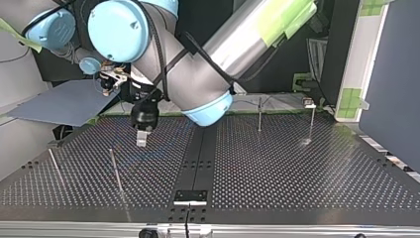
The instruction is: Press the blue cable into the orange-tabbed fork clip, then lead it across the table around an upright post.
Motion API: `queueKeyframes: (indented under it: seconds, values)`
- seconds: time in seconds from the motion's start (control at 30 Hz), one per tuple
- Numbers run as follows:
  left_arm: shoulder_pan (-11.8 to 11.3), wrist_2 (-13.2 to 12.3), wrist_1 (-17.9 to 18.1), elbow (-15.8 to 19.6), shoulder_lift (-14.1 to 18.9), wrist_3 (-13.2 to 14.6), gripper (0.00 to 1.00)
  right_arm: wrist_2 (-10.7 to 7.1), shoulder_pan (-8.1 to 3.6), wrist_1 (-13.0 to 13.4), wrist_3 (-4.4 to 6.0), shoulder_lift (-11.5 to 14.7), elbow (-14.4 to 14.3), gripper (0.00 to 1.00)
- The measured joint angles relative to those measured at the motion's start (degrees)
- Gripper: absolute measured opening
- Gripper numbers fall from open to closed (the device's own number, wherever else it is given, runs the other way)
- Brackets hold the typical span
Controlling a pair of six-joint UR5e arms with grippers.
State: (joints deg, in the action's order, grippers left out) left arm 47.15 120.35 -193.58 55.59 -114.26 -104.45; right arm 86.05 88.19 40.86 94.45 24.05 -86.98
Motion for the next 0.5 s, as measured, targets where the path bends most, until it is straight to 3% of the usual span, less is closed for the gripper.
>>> queueKeyframes:
  seconds: [0.33, 0.5]
  values:
    - [-0.05, -3.7, 5.25, 5.24, 5.24, -0.1, 0.98, -0.48, 0.15, -0.07, -0.15, 0.0, 0.0, 0.0]
    - [0.19, -3.73, 7.98, 8.02, 8.0, 0.11, 0.98, -0.52, 0.17, -0.1, -0.28, 0.02, 0.0, 0.0]
